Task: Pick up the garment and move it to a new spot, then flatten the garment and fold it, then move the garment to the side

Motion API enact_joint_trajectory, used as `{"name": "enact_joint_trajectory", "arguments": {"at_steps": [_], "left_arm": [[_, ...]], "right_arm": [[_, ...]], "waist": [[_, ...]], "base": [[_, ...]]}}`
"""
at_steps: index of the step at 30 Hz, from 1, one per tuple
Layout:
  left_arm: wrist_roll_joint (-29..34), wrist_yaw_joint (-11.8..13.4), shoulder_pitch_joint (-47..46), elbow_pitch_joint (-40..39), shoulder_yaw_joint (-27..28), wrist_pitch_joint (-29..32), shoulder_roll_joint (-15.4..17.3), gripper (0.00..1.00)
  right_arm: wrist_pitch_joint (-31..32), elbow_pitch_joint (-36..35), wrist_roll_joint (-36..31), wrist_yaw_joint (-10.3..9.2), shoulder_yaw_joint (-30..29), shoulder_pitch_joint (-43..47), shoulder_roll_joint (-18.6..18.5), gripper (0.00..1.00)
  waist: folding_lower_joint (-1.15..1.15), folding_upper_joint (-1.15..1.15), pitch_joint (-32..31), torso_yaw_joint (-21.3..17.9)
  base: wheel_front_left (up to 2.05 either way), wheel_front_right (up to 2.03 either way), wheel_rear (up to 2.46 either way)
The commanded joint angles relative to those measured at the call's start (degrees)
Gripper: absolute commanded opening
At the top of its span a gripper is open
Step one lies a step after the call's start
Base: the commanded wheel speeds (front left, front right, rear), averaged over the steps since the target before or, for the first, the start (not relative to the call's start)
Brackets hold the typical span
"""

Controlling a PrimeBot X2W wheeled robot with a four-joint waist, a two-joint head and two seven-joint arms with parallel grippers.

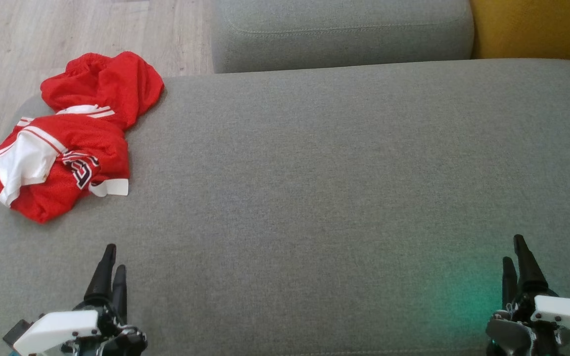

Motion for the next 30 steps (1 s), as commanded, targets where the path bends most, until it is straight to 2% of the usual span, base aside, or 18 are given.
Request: {"name": "enact_joint_trajectory", "arguments": {"at_steps": [1,7,18,30], "left_arm": [[0.7,-0.2,-2.4,-2.4,0.1,-0.6,0.5,1.0],[3.1,-0.1,-2.5,-3.4,-0.3,-1.6,0.5,1.0],[9.5,1.0,-2.6,-6.6,-1.3,-3.2,0.6,1.0],[21.5,3.5,-2.6,-10.0,-3.9,-5.4,0.7,1.0]], "right_arm": [[-0.9,-2.3,-0.9,0.04,0.3,-2.3,-0.3,1.0],[-1.9,-3.0,-4.0,0.07,0.4,-2.3,-0.3,1.0],[-3.6,-6.0,-14.1,0.1,0.6,-2.1,-0.3,1.0],[-5.8,-9.3,-26.8,0.15,2.8,-2.1,-0.4,1.0]], "waist": [[0.0,0.0,0.0,0.0],[0.0,0.0,0.0,0.1],[0.0,0.0,0.2,0.2],[0.0,0.0,0.4,0.4]], "base": [[0.0,0.0,0.0],[0.0,0.0,0.0],[0.0,0.0,0.0],[0.0,0.0,0.0]]}}
